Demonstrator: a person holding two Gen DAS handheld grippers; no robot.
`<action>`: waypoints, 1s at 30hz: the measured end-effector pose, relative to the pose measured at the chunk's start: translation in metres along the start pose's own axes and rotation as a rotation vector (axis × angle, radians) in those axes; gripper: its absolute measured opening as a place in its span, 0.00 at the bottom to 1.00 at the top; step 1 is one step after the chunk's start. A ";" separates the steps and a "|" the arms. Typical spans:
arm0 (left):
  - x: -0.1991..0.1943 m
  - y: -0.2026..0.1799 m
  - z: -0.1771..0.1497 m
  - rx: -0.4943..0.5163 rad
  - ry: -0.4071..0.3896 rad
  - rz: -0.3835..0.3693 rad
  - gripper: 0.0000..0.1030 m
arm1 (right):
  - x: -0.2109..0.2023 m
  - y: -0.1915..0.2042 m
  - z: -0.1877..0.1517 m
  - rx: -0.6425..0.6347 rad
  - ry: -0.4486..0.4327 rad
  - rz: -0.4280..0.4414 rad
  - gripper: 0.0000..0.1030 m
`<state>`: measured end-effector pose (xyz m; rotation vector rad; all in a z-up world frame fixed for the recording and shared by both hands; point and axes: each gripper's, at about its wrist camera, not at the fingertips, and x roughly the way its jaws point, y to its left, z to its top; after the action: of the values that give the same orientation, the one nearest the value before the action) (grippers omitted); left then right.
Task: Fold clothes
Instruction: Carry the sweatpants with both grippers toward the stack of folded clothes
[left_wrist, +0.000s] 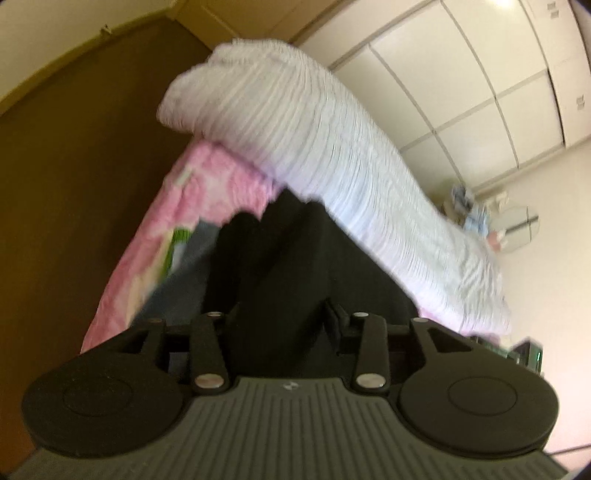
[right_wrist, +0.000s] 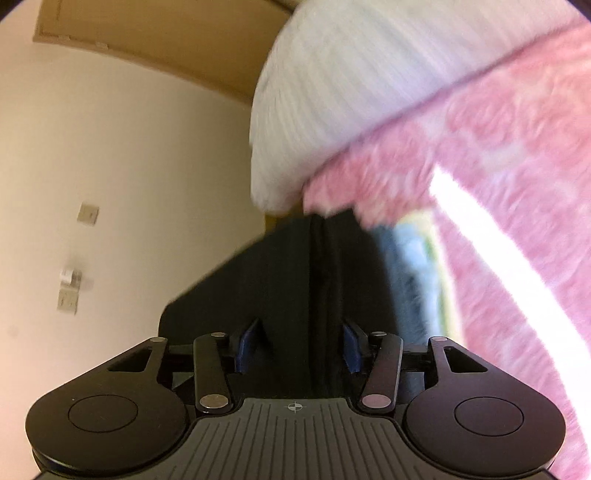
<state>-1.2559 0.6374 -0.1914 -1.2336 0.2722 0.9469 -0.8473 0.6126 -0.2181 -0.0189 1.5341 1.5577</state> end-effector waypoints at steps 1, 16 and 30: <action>0.001 0.000 0.005 -0.002 -0.013 0.002 0.33 | -0.004 0.000 0.003 -0.013 -0.028 -0.001 0.48; 0.018 0.000 0.010 0.064 -0.103 0.059 0.28 | 0.014 0.013 -0.007 -0.192 -0.093 -0.147 0.23; 0.040 -0.078 0.003 0.486 -0.171 0.318 0.05 | 0.033 0.085 -0.045 -0.639 -0.221 -0.390 0.27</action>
<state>-1.1754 0.6569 -0.1635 -0.6687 0.5383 1.1677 -0.9419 0.6122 -0.1810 -0.4630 0.7574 1.5990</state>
